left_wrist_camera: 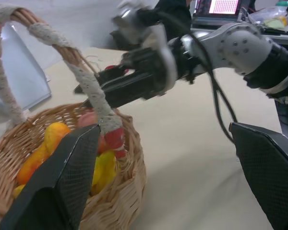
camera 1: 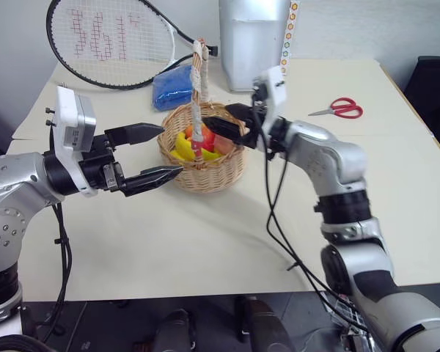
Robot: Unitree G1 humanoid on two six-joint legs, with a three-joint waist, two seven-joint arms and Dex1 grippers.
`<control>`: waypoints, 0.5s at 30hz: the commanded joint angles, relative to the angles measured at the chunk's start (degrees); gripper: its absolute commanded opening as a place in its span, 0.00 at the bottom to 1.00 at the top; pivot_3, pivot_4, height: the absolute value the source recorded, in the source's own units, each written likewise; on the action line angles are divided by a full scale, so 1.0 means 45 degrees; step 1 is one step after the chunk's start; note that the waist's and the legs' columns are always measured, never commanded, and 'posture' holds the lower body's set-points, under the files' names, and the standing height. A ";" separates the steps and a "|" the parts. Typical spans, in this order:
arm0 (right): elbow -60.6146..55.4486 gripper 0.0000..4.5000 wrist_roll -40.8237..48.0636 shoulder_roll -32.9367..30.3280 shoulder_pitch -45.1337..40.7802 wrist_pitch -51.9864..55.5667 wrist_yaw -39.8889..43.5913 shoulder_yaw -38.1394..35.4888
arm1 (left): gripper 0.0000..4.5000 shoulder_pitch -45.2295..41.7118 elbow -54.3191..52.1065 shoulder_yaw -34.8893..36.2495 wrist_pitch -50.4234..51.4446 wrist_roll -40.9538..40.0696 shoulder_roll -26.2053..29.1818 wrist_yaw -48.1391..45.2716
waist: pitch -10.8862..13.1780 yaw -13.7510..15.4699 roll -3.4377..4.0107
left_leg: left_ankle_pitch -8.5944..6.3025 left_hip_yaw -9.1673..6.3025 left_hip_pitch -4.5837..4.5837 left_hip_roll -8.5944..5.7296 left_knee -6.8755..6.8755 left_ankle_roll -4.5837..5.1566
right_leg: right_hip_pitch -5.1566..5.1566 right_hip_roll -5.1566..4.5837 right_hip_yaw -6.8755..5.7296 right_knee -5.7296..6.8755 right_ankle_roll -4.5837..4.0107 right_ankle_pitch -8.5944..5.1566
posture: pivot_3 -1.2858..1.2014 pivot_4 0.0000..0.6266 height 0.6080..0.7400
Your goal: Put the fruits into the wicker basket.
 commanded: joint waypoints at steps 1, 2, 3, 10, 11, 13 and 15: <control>-0.1953 0.99 0.0825 -0.0376 0.0743 0.0522 0.0529 -0.0273 | 1.00 0.0124 -0.0305 0.0671 0.0013 -0.0342 0.0379 -0.0029 | -0.0001 -0.0031 -0.0001 | 0.0000 0.0002 0.0005 0.0003 0.0001 0.0000 | 0.0007 0.0001 0.0000 -0.0002 0.0003 0.0001 | 0.52 0.24 1.00; -0.2244 0.99 0.0897 -0.0443 0.0977 0.0610 0.0589 -0.0192 | 1.00 0.0140 -0.0294 0.0721 0.0032 -0.0358 0.0420 -0.0047 | -0.0001 -0.0062 -0.0001 | 0.0002 0.0011 0.0010 0.0008 0.0002 -0.0004 | 0.0008 0.0001 0.0006 -0.0002 0.0003 0.0002 | 0.52 0.24 1.00; -0.2521 0.99 0.0948 -0.0485 0.1196 0.0665 0.0690 -0.0073 | 1.00 0.0131 -0.0284 0.0739 0.0049 -0.0379 0.0452 -0.0050 | 0.0000 -0.0088 -0.0001 | 0.0008 0.0022 0.0016 0.0020 0.0002 -0.0014 | 0.0008 0.0001 0.0016 -0.0005 0.0005 0.0003 | 0.52 0.24 1.00; -0.2844 0.99 0.1154 0.1251 0.1632 0.0763 -0.0095 0.0744 | 1.00 -0.0007 -0.0294 0.0657 0.0073 -0.0444 0.0658 0.0029 | 0.0000 -0.0156 -0.0002 | 0.0048 0.0023 0.0076 0.0021 -0.0011 -0.0084 | -0.0001 0.0056 0.0046 0.0048 -0.0037 -0.0012 | 0.52 0.24 1.00; -0.2443 0.99 0.1018 0.1610 0.1517 0.0636 -0.0338 0.0763 | 1.00 0.0000 -0.0296 0.0657 0.0059 -0.0439 0.0671 0.0032 | -0.0001 -0.0161 -0.0002 | 0.0051 0.0019 0.0079 0.0022 -0.0010 -0.0089 | -0.0002 0.0056 0.0046 0.0056 -0.0042 -0.0015 | 0.52 0.24 1.00; -0.1881 0.99 0.0543 0.2043 0.1379 0.0071 -0.0326 0.1139 | 1.00 -0.0018 -0.0293 0.0627 0.0030 -0.0425 0.0670 0.0057 | -0.0001 -0.0151 -0.0002 | 0.0054 0.0015 0.0075 0.0022 -0.0009 -0.0095 | -0.0008 0.0050 0.0045 0.0062 -0.0043 -0.0015 | 0.52 0.24 1.00; -0.1532 0.99 0.0292 0.2349 0.1234 -0.0236 -0.0214 0.1428 | 1.00 -0.0049 -0.0331 0.0549 -0.0003 -0.0394 0.0631 0.0105 | -0.0001 -0.0139 -0.0002 | 0.0054 0.0012 0.0068 0.0023 -0.0009 -0.0094 | -0.0009 0.0047 0.0042 0.0062 -0.0044 -0.0016 | 0.52 0.24 1.00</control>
